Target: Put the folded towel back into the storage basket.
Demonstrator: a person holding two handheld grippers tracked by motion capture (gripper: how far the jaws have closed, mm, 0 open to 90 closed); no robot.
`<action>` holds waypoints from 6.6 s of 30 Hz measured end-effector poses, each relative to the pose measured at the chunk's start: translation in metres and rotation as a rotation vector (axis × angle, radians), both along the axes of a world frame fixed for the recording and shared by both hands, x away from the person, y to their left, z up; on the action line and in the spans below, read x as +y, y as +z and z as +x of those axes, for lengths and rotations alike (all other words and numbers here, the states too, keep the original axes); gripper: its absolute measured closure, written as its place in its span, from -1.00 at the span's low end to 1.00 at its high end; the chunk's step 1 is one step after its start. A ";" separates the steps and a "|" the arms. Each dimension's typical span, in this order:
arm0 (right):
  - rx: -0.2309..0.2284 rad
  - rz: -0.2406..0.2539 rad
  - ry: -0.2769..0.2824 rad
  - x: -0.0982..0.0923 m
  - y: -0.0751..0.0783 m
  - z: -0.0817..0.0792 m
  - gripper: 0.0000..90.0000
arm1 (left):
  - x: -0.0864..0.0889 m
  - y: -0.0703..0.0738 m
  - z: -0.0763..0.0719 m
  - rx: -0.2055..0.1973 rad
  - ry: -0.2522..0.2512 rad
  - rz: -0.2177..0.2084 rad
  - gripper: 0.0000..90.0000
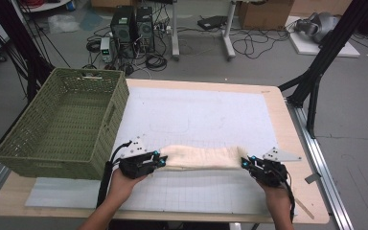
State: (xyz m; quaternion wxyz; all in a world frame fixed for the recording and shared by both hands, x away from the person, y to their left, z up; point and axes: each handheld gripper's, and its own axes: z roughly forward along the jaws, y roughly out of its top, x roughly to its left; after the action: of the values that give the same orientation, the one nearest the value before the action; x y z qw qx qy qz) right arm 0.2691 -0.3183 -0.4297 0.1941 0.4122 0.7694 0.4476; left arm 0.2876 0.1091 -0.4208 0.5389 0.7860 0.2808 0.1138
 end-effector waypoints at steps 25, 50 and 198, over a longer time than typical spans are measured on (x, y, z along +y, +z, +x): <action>-0.176 0.087 0.079 0.012 0.028 0.011 0.77 | 0.029 0.030 -0.017 -0.094 0.030 -0.072 0.78; -0.276 0.148 0.148 0.063 0.082 0.067 0.78 | 0.074 0.067 -0.028 -0.212 0.142 -0.180 0.78; -0.158 0.076 0.328 0.461 0.121 0.238 -0.37 | 0.230 0.075 -0.059 -0.288 0.709 -0.196 -0.25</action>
State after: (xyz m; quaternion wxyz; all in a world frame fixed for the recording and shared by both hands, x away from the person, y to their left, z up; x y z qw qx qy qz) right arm 0.5068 0.1432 -0.3085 0.1628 0.2520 0.7911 0.5331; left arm 0.2286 0.3390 -0.3461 0.5724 0.5611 0.4658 0.3749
